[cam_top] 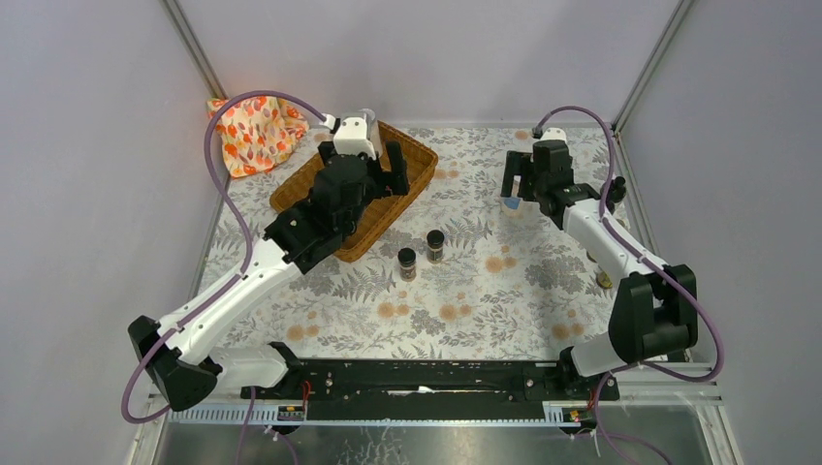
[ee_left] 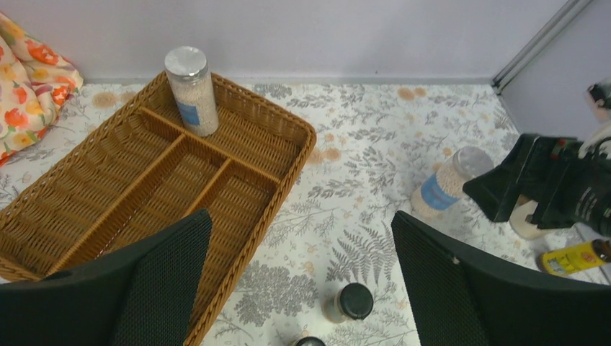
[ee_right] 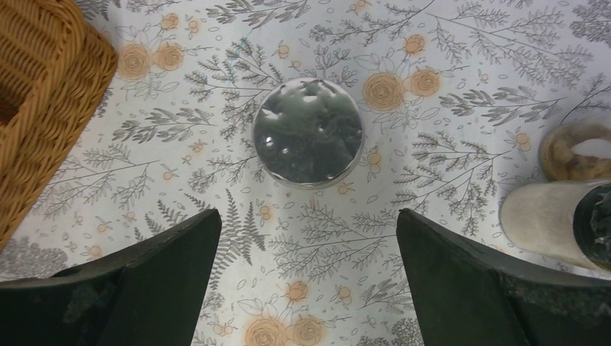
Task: Organize the condiment bottles
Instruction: Pick up the bottle from the center of the board.
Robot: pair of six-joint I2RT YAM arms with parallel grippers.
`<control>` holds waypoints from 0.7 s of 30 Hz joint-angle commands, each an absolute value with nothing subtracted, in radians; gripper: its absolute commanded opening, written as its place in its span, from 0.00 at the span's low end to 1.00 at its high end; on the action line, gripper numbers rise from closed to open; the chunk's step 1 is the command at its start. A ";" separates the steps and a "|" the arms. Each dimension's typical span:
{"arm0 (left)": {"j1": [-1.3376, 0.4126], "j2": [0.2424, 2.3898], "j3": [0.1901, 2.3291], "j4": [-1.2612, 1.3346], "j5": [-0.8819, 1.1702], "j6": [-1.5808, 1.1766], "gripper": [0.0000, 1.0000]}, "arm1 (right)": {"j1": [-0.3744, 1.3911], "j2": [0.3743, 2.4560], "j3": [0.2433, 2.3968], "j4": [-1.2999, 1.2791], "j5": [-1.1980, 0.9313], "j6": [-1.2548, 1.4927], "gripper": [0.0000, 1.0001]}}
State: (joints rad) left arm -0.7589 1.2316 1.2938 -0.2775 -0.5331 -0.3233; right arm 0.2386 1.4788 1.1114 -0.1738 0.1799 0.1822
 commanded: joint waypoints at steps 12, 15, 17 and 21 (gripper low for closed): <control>-0.766 1.226 1.240 -0.304 -0.512 -0.309 0.99 | 0.242 1.620 1.223 -0.086 0.262 0.077 1.00; -0.767 1.231 1.238 -0.299 -0.515 -0.299 0.99 | 0.240 1.652 1.248 -0.075 0.254 0.077 1.00; -0.767 1.234 1.235 -0.298 -0.517 -0.292 0.99 | 0.239 1.679 1.264 -0.070 0.252 0.074 1.00; -0.766 1.234 1.229 -0.290 -0.525 -0.280 0.99 | 0.235 1.720 1.297 -0.067 0.242 0.066 0.94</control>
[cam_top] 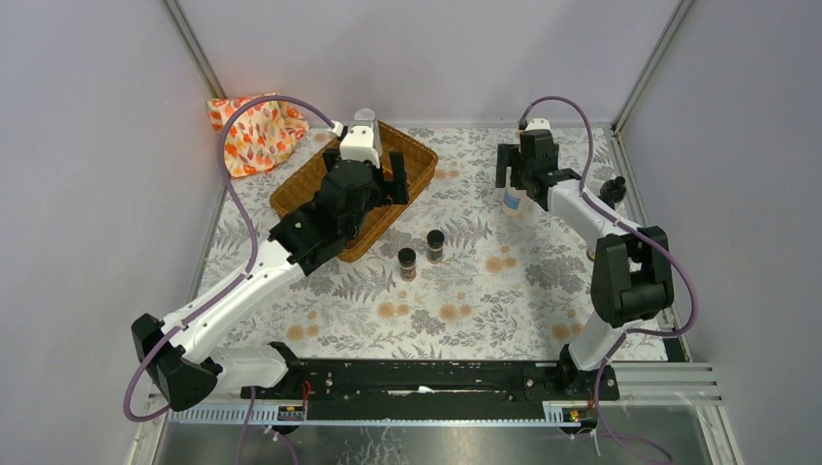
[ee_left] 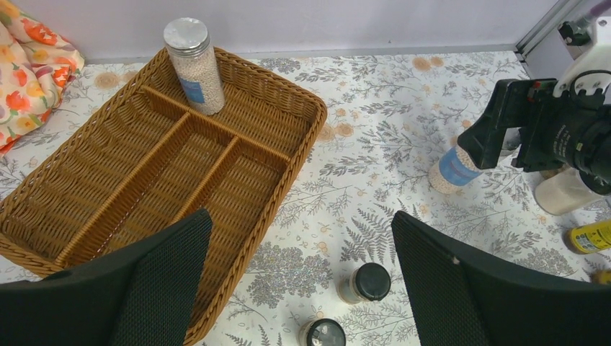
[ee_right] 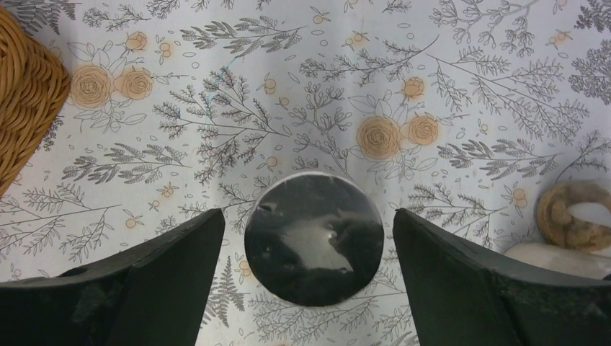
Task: Organize the condiment bottles
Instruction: Pick up the bottle from the center of the board.
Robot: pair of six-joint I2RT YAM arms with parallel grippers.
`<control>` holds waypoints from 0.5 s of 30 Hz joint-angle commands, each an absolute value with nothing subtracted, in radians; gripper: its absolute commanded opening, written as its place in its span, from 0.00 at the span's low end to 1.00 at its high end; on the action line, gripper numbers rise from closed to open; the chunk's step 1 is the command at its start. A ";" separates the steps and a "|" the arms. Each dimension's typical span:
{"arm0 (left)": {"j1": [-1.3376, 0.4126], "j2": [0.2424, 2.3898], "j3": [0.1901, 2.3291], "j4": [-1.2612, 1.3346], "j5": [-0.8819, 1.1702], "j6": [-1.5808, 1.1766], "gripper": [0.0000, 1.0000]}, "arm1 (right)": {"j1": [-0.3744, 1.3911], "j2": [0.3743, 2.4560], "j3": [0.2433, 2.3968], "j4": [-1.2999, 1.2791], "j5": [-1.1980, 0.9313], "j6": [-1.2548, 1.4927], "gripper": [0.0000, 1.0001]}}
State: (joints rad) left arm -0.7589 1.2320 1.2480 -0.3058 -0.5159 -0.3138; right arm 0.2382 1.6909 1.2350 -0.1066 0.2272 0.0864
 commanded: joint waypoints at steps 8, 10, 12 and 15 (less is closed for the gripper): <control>-0.766 1.238 1.244 -0.296 -0.529 -0.271 0.99 | 0.230 1.731 1.311 -0.091 0.250 0.087 0.55; -0.767 1.235 1.246 -0.301 -0.527 -0.274 0.99 | 0.230 1.727 1.309 -0.098 0.258 0.089 0.38; -0.766 1.233 1.247 -0.305 -0.528 -0.279 0.99 | 0.230 1.727 1.315 -0.109 0.263 0.088 0.22; -0.767 1.228 1.253 -0.308 -0.527 -0.283 0.99 | 0.230 1.721 1.330 -0.127 0.262 0.087 0.01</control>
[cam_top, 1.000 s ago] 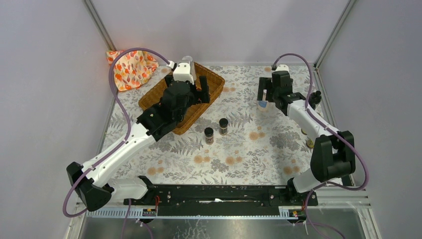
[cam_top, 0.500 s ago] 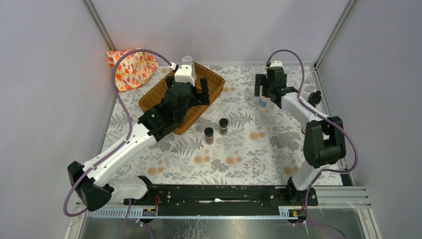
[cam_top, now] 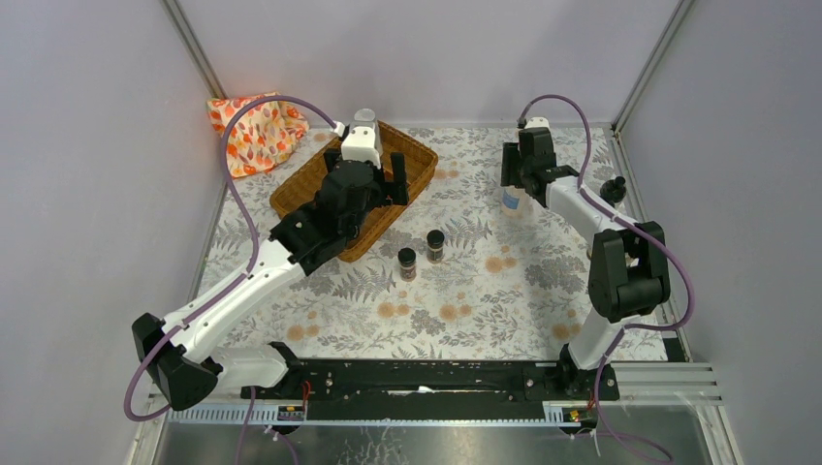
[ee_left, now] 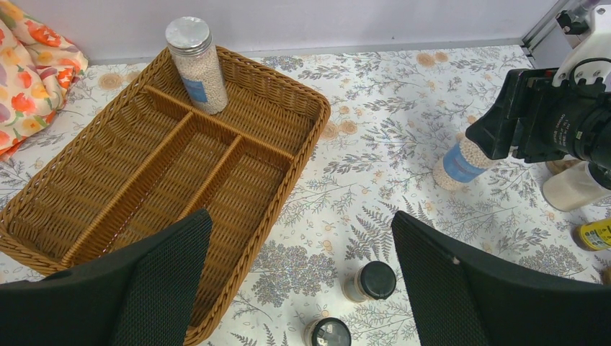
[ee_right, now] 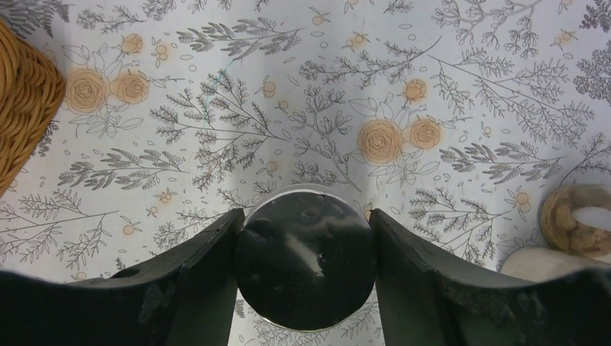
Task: Organize the condiment bottles
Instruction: Pick up the bottle from the center of the board.
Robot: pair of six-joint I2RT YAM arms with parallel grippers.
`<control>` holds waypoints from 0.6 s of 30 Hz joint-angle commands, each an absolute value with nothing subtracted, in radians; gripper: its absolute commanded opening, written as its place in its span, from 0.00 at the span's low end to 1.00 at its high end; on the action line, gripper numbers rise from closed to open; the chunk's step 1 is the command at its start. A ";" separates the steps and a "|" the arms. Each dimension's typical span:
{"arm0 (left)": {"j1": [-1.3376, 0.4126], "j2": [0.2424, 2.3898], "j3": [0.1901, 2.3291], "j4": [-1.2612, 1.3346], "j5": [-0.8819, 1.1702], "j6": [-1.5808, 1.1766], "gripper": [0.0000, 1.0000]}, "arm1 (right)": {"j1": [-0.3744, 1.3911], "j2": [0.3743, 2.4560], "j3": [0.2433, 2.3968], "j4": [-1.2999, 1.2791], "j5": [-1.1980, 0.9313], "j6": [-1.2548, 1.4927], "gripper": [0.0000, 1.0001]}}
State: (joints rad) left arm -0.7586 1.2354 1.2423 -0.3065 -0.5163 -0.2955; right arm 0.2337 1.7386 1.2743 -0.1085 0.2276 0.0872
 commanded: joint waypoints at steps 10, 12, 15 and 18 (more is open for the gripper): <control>-0.767 1.199 1.270 -0.336 -0.576 -0.295 0.99 | 0.244 1.728 1.536 -0.203 0.183 0.089 0.00; -0.766 1.190 1.272 -0.338 -0.587 -0.291 0.99 | 0.256 1.753 1.605 -0.225 0.158 0.089 0.00; -0.766 1.173 1.272 -0.343 -0.605 -0.286 0.99 | 0.286 1.811 1.729 -0.272 0.136 0.078 0.00; -0.767 1.157 1.275 -0.354 -0.624 -0.292 0.99 | 0.319 1.888 1.861 -0.309 0.115 0.074 0.00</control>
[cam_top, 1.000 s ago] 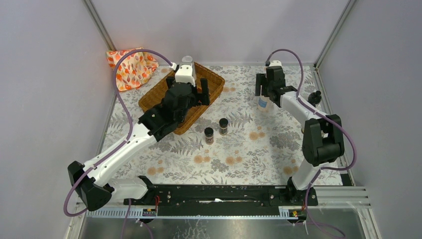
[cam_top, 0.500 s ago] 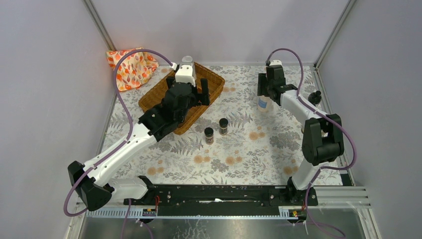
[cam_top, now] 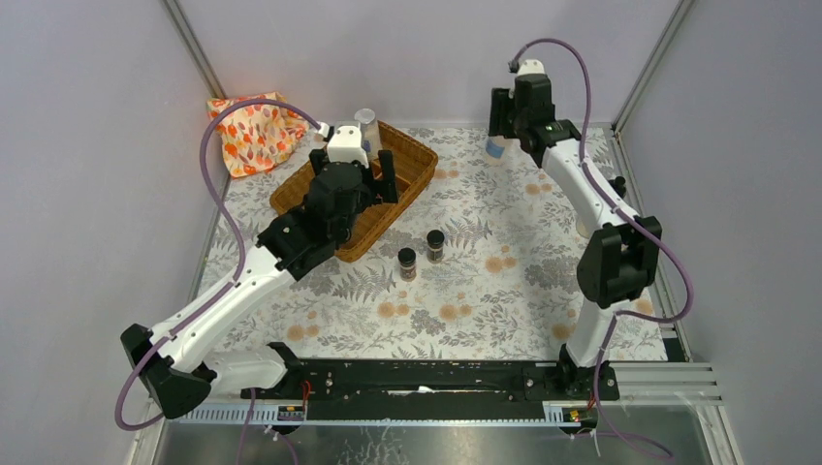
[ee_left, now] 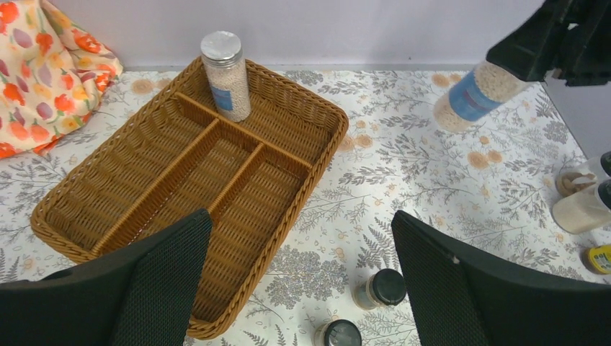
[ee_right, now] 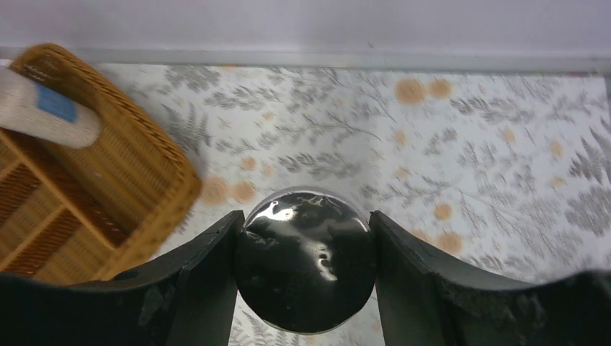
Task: Organize the condiment bottles
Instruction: Pick up the bottle from the center of the board, then place the bottle in the storage box.
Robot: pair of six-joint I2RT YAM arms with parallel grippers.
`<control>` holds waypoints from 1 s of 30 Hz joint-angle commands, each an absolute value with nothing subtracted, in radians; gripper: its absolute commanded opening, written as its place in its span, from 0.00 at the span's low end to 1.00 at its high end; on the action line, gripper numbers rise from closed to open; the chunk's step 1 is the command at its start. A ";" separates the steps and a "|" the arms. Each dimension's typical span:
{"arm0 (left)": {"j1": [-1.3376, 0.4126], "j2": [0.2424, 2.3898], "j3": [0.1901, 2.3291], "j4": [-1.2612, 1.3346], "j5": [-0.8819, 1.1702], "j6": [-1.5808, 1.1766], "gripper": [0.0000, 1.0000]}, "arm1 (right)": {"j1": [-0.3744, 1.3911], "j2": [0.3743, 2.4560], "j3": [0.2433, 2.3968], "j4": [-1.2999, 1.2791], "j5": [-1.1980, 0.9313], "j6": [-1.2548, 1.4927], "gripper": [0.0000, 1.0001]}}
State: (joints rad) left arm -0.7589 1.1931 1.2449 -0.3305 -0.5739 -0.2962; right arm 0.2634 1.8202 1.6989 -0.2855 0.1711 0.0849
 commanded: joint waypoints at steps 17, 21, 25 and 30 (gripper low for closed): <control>-0.767 1.077 1.304 -0.471 -0.608 -0.280 0.99 | 0.445 2.313 2.441 -0.358 -0.103 0.087 0.00; -0.767 1.065 1.289 -0.489 -0.586 -0.296 0.99 | 0.473 2.338 2.453 -0.309 -0.152 0.073 0.00; -0.766 1.054 1.263 -0.493 -0.565 -0.322 0.99 | 0.496 2.363 2.484 -0.297 -0.184 0.052 0.00; -0.766 1.049 1.249 -0.492 -0.531 -0.347 0.99 | 0.506 2.379 2.482 -0.270 -0.216 0.036 0.00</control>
State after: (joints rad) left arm -0.7589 1.0634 1.2678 -0.4744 -0.5686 -0.3218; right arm 0.4946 2.3825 2.4145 -0.3824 -0.1516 0.0597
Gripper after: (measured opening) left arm 0.989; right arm 0.659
